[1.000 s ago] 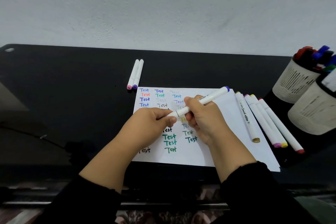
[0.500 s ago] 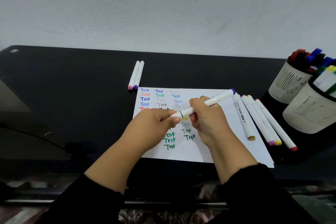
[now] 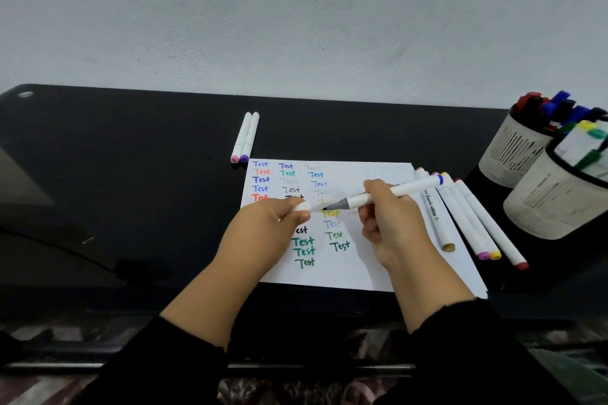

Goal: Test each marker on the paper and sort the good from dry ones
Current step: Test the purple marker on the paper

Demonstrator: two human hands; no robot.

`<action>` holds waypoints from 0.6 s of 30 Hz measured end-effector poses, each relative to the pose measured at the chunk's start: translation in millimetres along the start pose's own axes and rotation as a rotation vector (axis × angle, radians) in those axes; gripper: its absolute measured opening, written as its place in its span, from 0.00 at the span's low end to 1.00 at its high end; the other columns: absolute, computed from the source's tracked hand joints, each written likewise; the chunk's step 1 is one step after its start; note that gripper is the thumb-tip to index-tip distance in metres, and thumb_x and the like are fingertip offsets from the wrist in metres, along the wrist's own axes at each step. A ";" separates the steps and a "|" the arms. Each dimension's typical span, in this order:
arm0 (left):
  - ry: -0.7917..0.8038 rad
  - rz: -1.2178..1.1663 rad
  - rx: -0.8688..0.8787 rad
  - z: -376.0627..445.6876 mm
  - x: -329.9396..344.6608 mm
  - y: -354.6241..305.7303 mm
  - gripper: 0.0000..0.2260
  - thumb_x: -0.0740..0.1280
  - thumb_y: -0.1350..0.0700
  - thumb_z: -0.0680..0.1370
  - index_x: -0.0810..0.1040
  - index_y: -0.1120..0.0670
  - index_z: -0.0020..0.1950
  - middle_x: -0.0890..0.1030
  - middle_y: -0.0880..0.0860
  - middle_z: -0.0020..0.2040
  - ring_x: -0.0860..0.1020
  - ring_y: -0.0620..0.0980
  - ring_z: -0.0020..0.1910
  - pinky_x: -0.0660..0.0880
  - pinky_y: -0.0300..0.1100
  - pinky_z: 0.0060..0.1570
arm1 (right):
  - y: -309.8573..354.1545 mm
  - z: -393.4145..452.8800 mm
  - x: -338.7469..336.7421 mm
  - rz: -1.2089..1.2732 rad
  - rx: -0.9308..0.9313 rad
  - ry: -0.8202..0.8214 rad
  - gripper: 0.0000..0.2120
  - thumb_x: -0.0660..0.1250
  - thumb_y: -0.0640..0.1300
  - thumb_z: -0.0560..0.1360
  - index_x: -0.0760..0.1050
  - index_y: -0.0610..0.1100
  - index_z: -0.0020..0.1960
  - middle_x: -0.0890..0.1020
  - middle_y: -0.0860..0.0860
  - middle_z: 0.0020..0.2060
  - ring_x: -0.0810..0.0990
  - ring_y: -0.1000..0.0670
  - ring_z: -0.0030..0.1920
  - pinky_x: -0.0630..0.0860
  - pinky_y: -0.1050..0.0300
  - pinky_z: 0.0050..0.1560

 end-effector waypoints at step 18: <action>0.009 -0.168 0.037 -1.5 0.7 13.9 0.14 0.68 0.48 0.75 0.79 0.45 0.60 0.78 0.39 0.57 0.72 0.36 0.55 0.71 0.34 0.56 | -19.3 -6.7 -22.8 -0.463 -0.355 0.065 0.21 0.65 0.35 0.69 0.59 0.48 0.26 0.67 0.48 0.24 0.69 0.48 0.30 0.66 0.57 0.36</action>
Point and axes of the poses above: each hand's wrist, its own z-axis towards the middle knuckle, its own x-axis out of the palm, y = z × x, the point moved 2 cm from there along z, towards the middle knuckle
